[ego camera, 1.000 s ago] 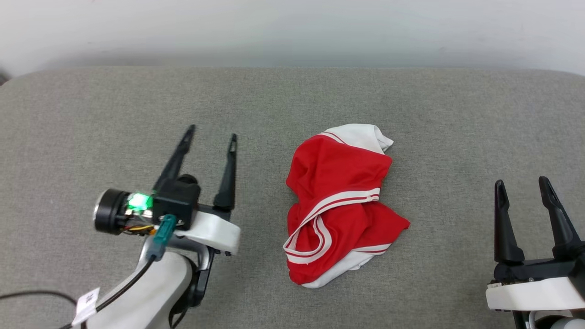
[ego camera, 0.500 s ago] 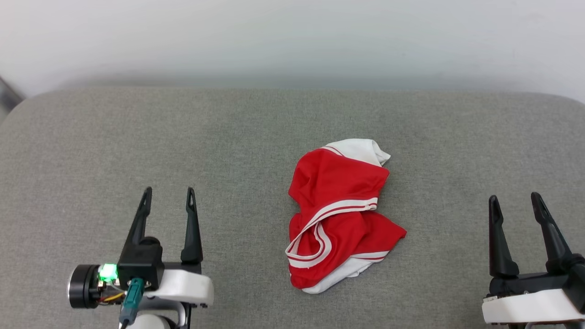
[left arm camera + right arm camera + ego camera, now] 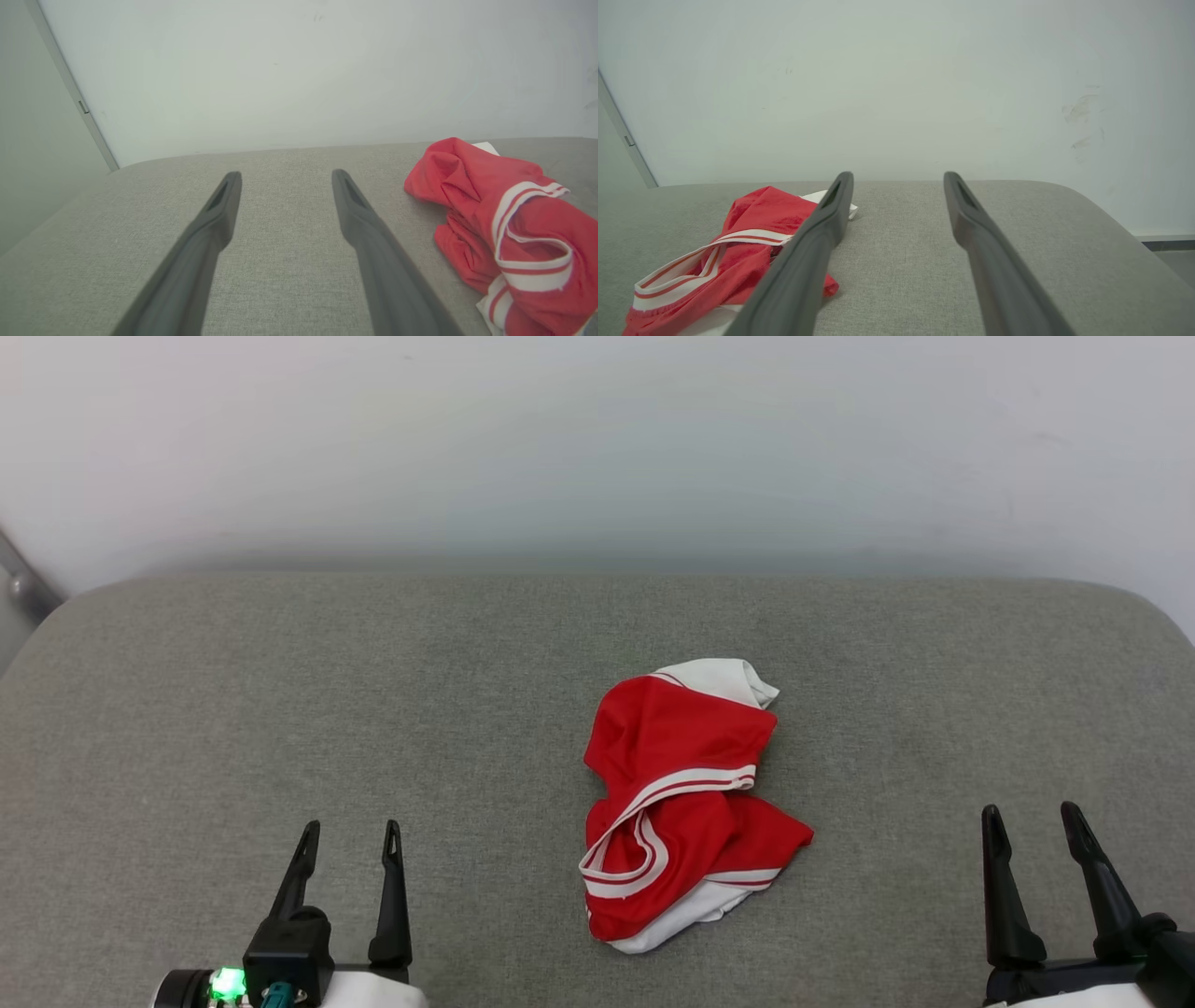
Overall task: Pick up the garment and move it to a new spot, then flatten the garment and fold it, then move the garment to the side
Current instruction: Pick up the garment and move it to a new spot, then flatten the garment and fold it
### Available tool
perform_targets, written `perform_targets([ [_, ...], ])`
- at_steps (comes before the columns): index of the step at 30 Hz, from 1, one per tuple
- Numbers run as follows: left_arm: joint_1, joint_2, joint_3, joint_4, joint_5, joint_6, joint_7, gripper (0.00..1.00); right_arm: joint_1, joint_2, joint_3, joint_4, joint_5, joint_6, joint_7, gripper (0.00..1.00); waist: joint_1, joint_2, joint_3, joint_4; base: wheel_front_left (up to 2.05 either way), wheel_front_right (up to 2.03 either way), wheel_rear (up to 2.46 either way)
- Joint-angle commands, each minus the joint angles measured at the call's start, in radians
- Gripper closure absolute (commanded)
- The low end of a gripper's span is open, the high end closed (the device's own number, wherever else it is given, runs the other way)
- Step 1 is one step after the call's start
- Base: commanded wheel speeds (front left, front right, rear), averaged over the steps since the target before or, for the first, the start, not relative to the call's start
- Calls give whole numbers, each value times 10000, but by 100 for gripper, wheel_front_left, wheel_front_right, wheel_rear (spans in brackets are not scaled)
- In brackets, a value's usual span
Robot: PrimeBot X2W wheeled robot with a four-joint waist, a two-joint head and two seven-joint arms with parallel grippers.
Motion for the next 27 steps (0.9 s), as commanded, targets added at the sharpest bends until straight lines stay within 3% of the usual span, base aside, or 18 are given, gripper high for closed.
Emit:
perform_targets([
  [1,173,-128,179,65,162,-169,-25,0,151,7,31,43,61,-7,-20,0,1,-1,-42,-3,0,0,0],
  [14,400,-820,974,283,825,-1006,-25,0,280,7,90,160,193,-7,-20,0,1,-1,-71,95,0,0,0],
  [27,383,-1151,1361,453,1165,-1465,-26,0,280,7,173,174,129,-7,-20,0,1,-1,-53,121,0,0,0],
])
